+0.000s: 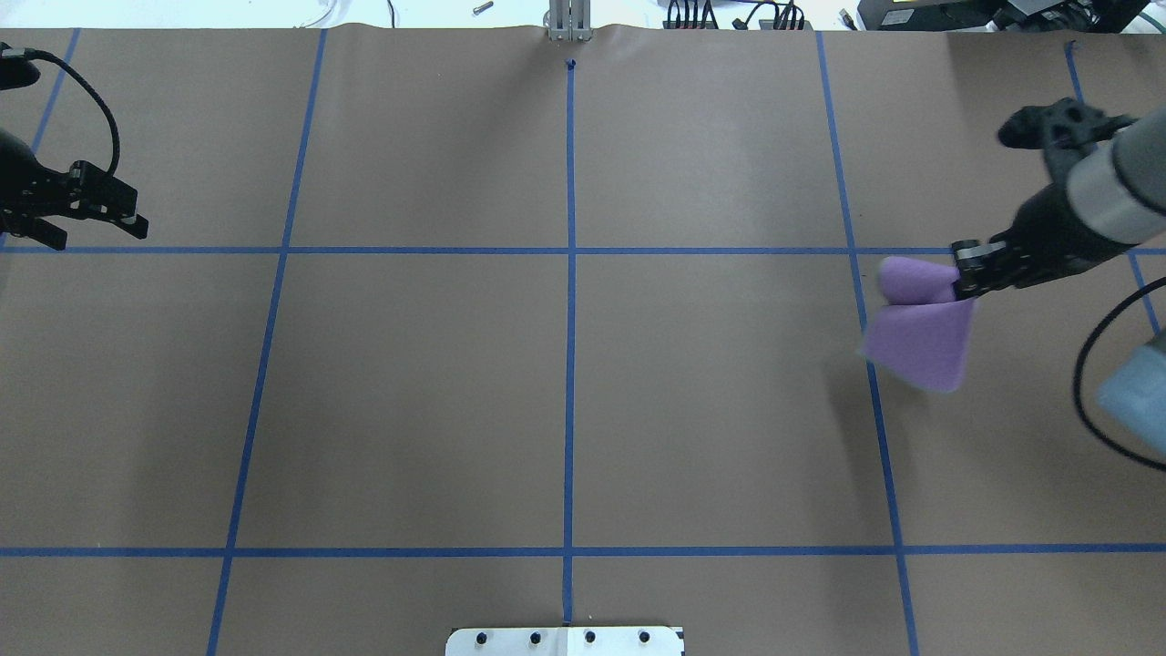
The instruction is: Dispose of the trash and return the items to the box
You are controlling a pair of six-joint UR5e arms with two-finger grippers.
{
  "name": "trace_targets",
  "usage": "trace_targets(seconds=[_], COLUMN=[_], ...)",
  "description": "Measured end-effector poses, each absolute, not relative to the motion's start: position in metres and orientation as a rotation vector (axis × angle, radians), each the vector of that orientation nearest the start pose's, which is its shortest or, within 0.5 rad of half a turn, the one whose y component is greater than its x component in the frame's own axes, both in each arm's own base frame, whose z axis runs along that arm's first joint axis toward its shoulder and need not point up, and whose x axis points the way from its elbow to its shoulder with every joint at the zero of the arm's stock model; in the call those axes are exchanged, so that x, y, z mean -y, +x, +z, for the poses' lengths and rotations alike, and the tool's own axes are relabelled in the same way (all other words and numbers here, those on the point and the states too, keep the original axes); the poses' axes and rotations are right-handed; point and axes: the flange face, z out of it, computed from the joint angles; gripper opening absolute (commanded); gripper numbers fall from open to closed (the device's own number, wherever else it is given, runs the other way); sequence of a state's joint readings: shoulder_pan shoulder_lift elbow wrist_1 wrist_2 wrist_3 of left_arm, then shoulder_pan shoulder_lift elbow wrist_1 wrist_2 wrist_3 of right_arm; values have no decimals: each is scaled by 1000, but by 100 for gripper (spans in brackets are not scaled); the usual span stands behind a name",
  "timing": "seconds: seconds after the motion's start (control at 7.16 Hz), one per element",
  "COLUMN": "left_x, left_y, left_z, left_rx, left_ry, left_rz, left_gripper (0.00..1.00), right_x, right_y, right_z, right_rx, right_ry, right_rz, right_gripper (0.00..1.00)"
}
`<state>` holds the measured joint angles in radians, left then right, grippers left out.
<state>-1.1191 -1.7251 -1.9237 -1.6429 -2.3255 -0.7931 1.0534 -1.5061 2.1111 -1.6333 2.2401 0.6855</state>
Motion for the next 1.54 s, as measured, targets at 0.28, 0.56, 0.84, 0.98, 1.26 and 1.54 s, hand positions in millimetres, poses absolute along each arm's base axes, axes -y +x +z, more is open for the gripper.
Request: trace_targets(seconds=[0.28,0.56,0.84,0.98,1.26,1.54], left_x=[506,507,507,507,507,506], left_y=[174,174,174,174,174,173], left_z=[399,401,404,405,407,412], left_rx=[-916,-913,-910,-909,-908,-903], left_ry=[19,15,11,9,6,7], left_rz=[-99,-100,-102,-102,-101,-92], left_gripper=[97,98,97,97,97,97], right_x=[461,470,463,454,442,436], right_y=[-41,56,127,152,174,176], right_z=[451,531,594,618,662,693], right_rx=[733,689,671,649,636,643], right_ry=[95,84,75,66,32,17], right_rz=[-118,-178,-193,-210,-242,-238], right_gripper=[0,0,0,0,100,100])
